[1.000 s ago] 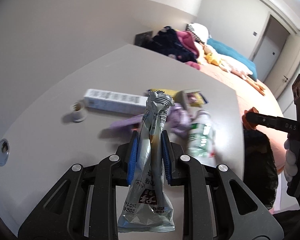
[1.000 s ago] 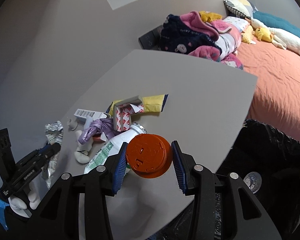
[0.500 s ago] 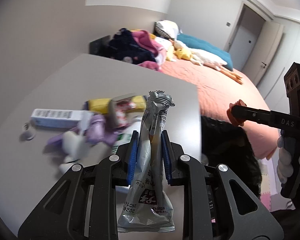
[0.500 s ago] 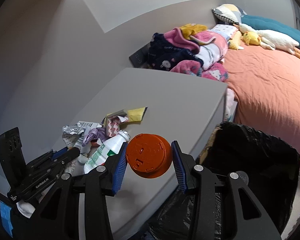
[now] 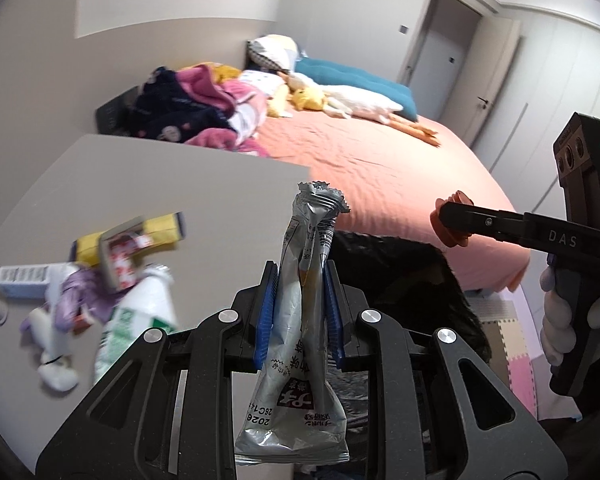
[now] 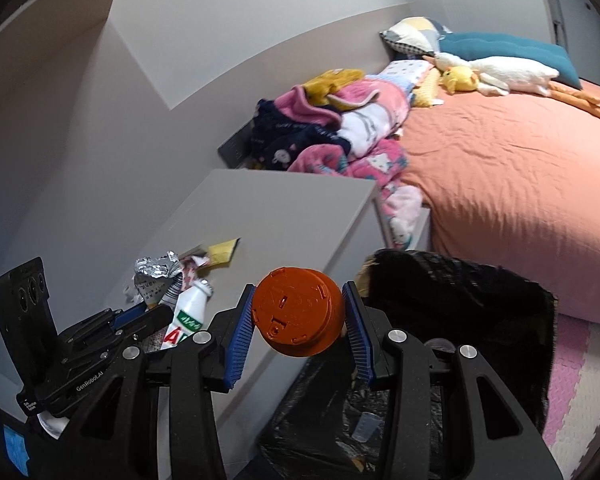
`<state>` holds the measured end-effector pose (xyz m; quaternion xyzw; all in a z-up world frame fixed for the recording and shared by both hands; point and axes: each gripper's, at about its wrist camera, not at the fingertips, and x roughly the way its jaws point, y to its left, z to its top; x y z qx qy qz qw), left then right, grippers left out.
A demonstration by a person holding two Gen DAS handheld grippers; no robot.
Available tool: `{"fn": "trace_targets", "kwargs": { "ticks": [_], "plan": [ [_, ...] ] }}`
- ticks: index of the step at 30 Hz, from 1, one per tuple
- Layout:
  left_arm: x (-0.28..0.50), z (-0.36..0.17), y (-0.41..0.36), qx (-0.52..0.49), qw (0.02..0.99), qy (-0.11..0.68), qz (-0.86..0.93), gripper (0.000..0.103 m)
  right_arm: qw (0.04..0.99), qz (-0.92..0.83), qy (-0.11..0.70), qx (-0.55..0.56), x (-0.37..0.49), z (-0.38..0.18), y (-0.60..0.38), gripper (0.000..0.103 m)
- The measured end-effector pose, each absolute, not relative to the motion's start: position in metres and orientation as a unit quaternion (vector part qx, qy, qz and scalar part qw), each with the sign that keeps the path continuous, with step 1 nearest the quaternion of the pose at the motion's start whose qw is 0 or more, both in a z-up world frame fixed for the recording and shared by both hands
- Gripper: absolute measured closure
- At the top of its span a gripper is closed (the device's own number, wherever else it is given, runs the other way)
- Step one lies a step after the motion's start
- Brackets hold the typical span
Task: Collect trash
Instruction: 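Carry the wrapper and orange cap over the bin and release both, then move both open tools back over the table trash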
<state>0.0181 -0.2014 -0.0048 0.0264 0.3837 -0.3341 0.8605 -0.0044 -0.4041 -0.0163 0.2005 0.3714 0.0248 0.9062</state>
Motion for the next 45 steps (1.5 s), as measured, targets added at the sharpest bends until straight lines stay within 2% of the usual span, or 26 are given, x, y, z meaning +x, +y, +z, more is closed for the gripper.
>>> {"fn": "trace_targets", "kwargs": {
  "ticks": [15, 16, 17, 18, 19, 20, 22, 26, 45],
  "plan": [
    [0.008, -0.013, -0.277, 0.057, 0.826, 0.393, -0.401, 0.080, 0.909, -0.026, 0.348, 0.228, -0.039, -0.011, -0.463, 0.058],
    [0.007, -0.013, -0.280, 0.057, 0.823, 0.395, -0.403, 0.073, 0.909, -0.025, 0.346, 0.232, -0.041, -0.011, -0.466, 0.057],
    [0.007, -0.015, -0.283, 0.056, 0.821, 0.401, -0.403, 0.062, 0.909, -0.027, 0.343, 0.234, -0.044, -0.009, -0.467, 0.046],
    [0.007, -0.016, -0.286, 0.057, 0.819, 0.408, -0.400, 0.027, 0.912, -0.050, 0.336, 0.231, -0.048, -0.006, -0.469, 0.035],
    [0.005, -0.016, -0.289, 0.062, 0.821, 0.413, -0.389, 0.007, 0.914, -0.074, 0.328, 0.228, -0.053, -0.003, -0.470, 0.012],
    [0.003, -0.016, -0.290, 0.065, 0.824, 0.409, -0.386, 0.007, 0.918, -0.101, 0.312, 0.224, -0.059, 0.001, -0.471, 0.004],
    [-0.001, -0.016, -0.296, 0.078, 0.825, 0.403, -0.389, 0.007, 0.923, -0.109, 0.296, 0.222, -0.065, 0.005, -0.475, 0.003],
    [-0.003, -0.020, -0.300, 0.089, 0.823, 0.407, -0.386, 0.007, 0.908, -0.111, 0.327, 0.238, -0.061, 0.002, -0.484, 0.003],
    [-0.004, -0.018, -0.268, 0.073, 0.839, 0.403, -0.357, 0.007, 0.914, -0.101, 0.320, 0.227, -0.054, 0.001, -0.461, 0.003]
  ]
}}
